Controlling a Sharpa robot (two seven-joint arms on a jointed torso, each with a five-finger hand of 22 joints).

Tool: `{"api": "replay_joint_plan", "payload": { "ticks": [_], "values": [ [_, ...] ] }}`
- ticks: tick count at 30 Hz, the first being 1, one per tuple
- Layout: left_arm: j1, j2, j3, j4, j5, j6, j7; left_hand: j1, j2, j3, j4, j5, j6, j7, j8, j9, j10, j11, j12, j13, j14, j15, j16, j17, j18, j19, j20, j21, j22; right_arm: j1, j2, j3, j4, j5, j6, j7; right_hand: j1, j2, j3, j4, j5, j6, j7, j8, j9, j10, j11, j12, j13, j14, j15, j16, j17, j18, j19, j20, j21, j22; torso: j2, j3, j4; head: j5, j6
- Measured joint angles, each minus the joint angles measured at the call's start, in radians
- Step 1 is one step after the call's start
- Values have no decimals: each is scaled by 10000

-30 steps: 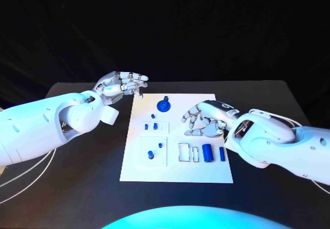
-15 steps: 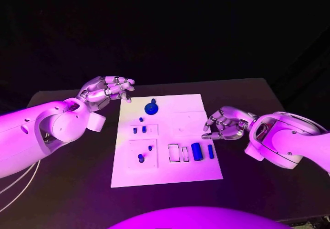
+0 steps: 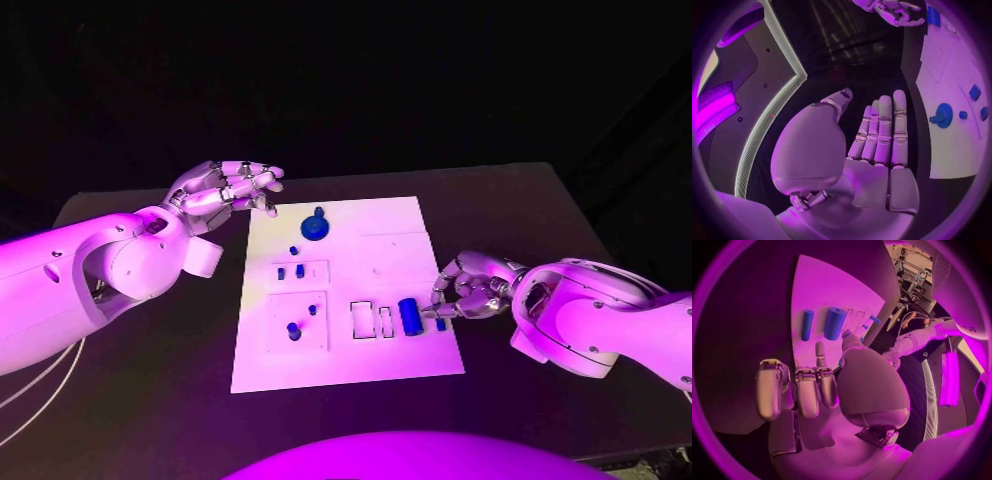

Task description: Assemble the parts on the task board

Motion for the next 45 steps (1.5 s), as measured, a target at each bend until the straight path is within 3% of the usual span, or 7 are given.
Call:
{"api": "replay_joint_plan", "payload": {
  "ticks": [17, 29, 33, 34, 39, 42, 45],
  "values": [
    [-8, -25, -1, 17, -1, 4, 0, 43, 42, -137, 83, 1, 0, 0, 39, 19, -37, 37, 57, 24, 0, 0, 0, -2, 0, 69, -2, -85, -70, -429, 791, -6, -246, -532, -231, -615, -261, 33, -240, 25, 0, 0, 0, 100, 81, -1, 1, 70, -2, 0, 0, 11, -2, 1, -1, 1, 77, -2, 12, -7, 0, 128, -60],
    [-9, -47, -1, 31, 0, 22, -8, 83, 82, -205, 151, 2, 0, -1, 39, 18, -36, 37, 97, 33, -35, 35, 0, 6, 1, 68, -2, -123, -109, -552, 1285, 76, -609, -567, -231, -815, -759, 295, -542, -1, 116, 118, -76, 405, 271, -3, -72, 69, -4, -1, -73, 10, -3, 1, 21, -22, 76, -4, 11, -19, 7, 175, -99],
    [-9, -53, -1, 39, 0, 29, -10, 83, 82, -205, 151, 2, 0, 0, 39, 18, -36, 36, 96, 33, -35, 35, 0, 6, -1, 68, -2, -123, -109, -579, 1409, 90, -707, -606, -256, -905, -559, 493, -543, -1, 217, 183, -109, 483, 1183, -3, -73, 70, -4, -13, -133, 10, -3, 1, 35, -36, 76, -4, 10, -22, 10, 190, -107],
    [-9, -56, -1, 41, 1, 30, -10, 83, 82, -205, 151, 2, 0, -1, 39, 18, -36, 36, 96, 33, -35, 35, 0, 6, 0, 68, -3, -123, -110, -584, 1424, 95, -713, -616, -267, -922, -442, 549, -542, -3, 262, 187, -110, 492, 1185, -18, -126, 69, -4, -1, -146, 10, -3, 1, 35, -36, 76, -4, 8, -23, 11, 194, -107],
    [-9, -71, -1, 48, 1, 38, -14, 83, 82, -233, 180, 2, 1, -1, 40, 17, -36, 36, 96, 39, -35, 35, 0, 6, -1, 92, 22, -162, -121, -603, 1474, 104, -661, -643, -352, -940, 640, 513, -171, -53, 452, 248, -165, 410, 1170, -17, -160, 69, -5, -13, -200, 10, -4, 1, 47, -92, 146, -4, -1, -25, 11, 213, -109],
    [-9, -78, -1, 51, 2, 42, -17, 124, 123, -233, 180, 2, 0, -1, 82, 26, -35, 36, 96, 43, -35, 35, 0, 6, -1, 141, -3, -162, -135, -616, 1469, 103, -627, -644, -432, -935, 897, 333, -7, 87, 804, 292, -209, 374, 794, -9, -225, 69, -5, -1, -217, 10, -4, 1, 36, -113, 146, -5, -5, -26, 10, 221, -109],
    [-9, -81, -1, 54, 2, 47, -21, 124, 123, -233, 179, 2, 1, -1, 82, 26, -35, 36, 96, 43, -35, 34, 0, 5, -1, 140, -3, -162, -135, -625, 1412, 94, -546, -600, -556, -925, 1194, 38, 336, 430, 1264, 415, -231, 252, 42, 7, -243, 69, -5, -1, -217, 10, -5, 0, 66, -144, 183, -5, -5, -26, 4, 239, -109]
  ]
}}
